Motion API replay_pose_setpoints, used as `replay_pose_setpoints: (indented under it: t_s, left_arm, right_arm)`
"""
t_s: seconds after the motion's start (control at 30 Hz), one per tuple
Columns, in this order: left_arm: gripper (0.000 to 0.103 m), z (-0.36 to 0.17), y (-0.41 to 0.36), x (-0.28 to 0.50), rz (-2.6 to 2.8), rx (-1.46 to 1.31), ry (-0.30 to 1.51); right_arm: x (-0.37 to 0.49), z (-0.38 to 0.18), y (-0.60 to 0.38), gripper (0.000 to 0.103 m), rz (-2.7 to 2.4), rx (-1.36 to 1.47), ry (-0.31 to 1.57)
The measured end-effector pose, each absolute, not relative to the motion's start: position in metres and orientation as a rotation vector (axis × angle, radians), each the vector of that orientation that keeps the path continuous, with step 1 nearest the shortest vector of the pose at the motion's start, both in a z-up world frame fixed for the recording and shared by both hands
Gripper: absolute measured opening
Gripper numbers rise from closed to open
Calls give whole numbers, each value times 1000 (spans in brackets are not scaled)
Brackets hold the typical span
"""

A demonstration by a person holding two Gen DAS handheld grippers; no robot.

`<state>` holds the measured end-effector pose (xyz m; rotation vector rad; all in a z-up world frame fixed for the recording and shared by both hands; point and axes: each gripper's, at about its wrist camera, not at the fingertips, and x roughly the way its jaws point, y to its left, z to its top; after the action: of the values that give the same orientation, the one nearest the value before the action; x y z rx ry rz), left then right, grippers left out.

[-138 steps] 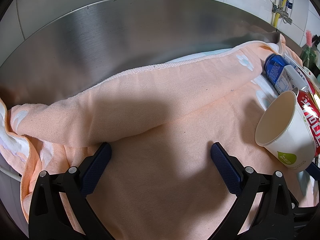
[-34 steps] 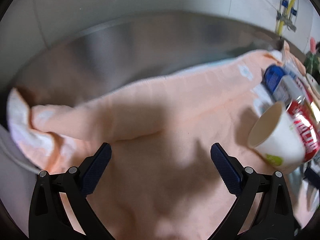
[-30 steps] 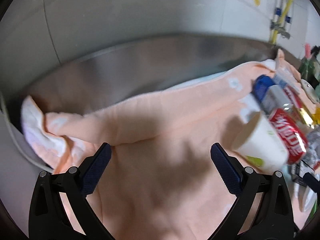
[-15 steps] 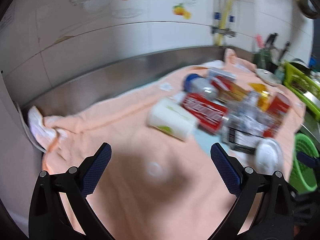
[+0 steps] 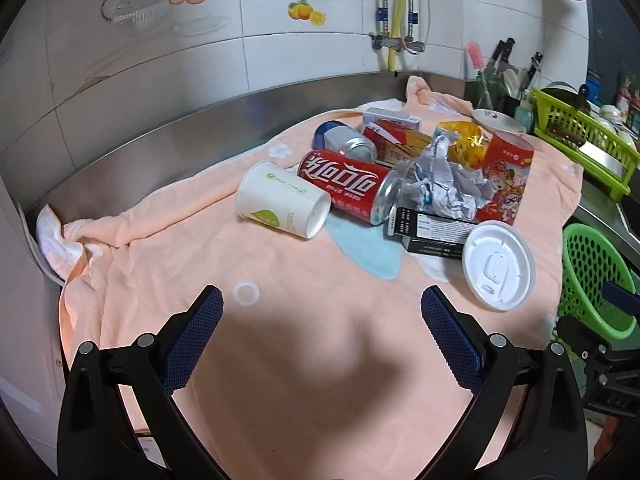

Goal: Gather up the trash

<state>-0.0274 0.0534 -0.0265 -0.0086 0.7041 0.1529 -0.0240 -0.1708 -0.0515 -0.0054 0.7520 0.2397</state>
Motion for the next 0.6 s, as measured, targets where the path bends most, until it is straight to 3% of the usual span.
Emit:
replay_pose_setpoints:
  t_s: [0.6]
  left_arm:
    - [98,-22,38,-32,145,46,689]
  right_arm:
    - [-32,-46,-176,97,174,9,748]
